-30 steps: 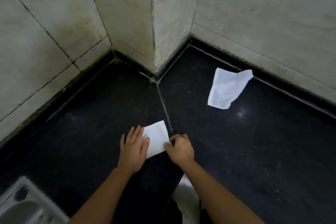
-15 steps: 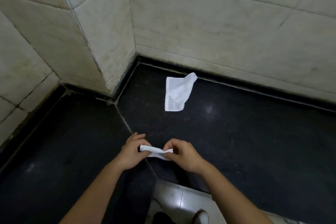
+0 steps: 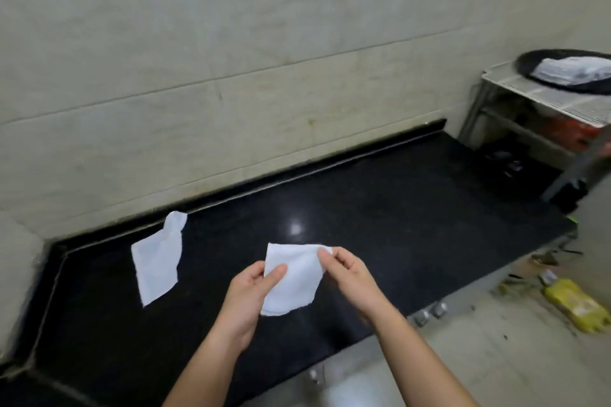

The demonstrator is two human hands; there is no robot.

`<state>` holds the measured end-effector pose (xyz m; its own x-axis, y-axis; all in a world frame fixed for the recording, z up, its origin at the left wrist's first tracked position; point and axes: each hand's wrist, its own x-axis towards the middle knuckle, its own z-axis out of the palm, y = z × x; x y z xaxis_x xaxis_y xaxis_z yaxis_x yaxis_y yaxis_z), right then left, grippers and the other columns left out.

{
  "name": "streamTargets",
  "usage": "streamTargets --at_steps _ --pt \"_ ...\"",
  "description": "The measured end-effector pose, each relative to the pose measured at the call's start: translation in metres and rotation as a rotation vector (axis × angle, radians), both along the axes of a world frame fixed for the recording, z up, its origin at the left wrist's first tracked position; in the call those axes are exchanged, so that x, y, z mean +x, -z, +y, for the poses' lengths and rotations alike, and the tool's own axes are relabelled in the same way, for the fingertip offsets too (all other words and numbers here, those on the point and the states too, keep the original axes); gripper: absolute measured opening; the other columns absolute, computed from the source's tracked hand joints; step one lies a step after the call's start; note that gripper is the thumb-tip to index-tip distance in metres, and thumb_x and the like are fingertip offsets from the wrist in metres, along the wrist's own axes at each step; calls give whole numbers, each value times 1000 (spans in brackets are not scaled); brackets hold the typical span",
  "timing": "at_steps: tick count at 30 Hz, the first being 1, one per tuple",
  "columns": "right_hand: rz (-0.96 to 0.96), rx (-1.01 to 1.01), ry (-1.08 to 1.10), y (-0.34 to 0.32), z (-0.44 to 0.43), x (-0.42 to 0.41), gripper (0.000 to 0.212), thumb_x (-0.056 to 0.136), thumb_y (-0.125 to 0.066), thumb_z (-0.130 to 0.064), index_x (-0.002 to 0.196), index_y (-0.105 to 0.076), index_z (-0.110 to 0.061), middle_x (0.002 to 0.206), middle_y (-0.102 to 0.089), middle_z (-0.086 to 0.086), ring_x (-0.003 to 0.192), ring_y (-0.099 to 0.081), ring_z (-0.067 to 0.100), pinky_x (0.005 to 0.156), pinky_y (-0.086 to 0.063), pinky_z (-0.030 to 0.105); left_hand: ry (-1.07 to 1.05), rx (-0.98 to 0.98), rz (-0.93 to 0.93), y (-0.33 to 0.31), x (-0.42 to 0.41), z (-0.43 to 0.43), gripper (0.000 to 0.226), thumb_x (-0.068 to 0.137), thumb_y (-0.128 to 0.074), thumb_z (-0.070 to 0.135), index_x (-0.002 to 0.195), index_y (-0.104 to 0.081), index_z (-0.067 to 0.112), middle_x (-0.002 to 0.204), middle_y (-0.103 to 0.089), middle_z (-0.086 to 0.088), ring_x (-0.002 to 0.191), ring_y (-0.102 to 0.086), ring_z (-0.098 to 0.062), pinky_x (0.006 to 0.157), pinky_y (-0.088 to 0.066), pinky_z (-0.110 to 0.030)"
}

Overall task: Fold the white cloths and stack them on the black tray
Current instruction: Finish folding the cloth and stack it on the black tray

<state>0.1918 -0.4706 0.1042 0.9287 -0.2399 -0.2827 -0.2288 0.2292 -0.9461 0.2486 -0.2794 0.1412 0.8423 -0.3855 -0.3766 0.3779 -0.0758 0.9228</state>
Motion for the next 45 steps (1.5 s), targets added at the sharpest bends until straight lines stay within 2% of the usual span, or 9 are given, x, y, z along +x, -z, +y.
streamTargets --at_steps 6,10,14,17,21,30,37,42,45 --pt "-24 107 77 9 -153 -121 39 86 -72 -22 124 -61 -15 115 -72 12 110 -68 28 97 -52 40 203 -37 84 -1 -71 -176 37 89 -68 25 122 -65 8 115 -71 -17 108 -68 -37 96 -51 -55" --pt "-23 78 167 5 -265 -194 42 88 -68 -3 127 -57 -15 116 -70 18 106 -69 28 88 -57 41 408 -13 89 -3 -115 -289 32 90 -65 10 122 -63 7 115 -71 -18 105 -68 -39 81 -57 -49" --pt "3 71 248 -10 -345 -257 55 78 -72 -10 130 -55 -19 108 -70 14 95 -70 24 74 -56 35 538 27 98 -8 -153 -377 32 88 -59 -7 117 -65 6 112 -72 -18 103 -69 -39 77 -57 -46" --pt "6 49 317 -13 -391 -284 61 74 -71 -9 131 -54 -20 104 -67 13 94 -66 27 80 -50 43 612 48 66 -9 -166 -430 32 86 -61 -9 113 -67 6 111 -72 -19 95 -70 -35 81 -53 -48" --pt "16 37 344 -6 -445 -302 60 72 -67 -6 128 -55 -24 97 -68 4 93 -64 26 81 -47 44 671 41 70 0 -173 -495 36 82 -63 -12 113 -67 6 104 -71 -20 83 -71 -26 59 -56 -32" --pt "71 -81 352 -13 -602 -284 55 88 -56 14 129 -53 -21 98 -67 4 89 -66 19 66 -52 33 850 -1 13 11 -134 -660 40 84 -66 -8 119 -65 13 98 -69 -18 86 -68 -24 61 -55 -31" --pt "130 -224 316 -70 -754 -216 64 75 -68 -13 133 -49 -34 121 -61 16 105 -66 27 71 -56 34 807 -49 -97 -33 -74 -804 42 84 -70 -5 118 -64 19 96 -70 -14 94 -71 -31 72 -59 -44" --pt "105 -260 265 -110 -828 -171 57 90 -60 8 136 -45 -21 109 -64 15 85 -69 9 57 -52 22 736 -75 -105 -69 -38 -872 38 86 -65 -9 117 -63 13 81 -70 -6 82 -72 -23 60 -59 -35" --pt "86 -279 255 -122 -868 -147 58 91 -57 11 134 -46 -25 112 -63 16 88 -68 13 57 -54 24 686 -95 -120 -82 -19 -904 39 85 -65 -11 116 -64 12 73 -66 -4 70 -70 -17 53 -56 -30"
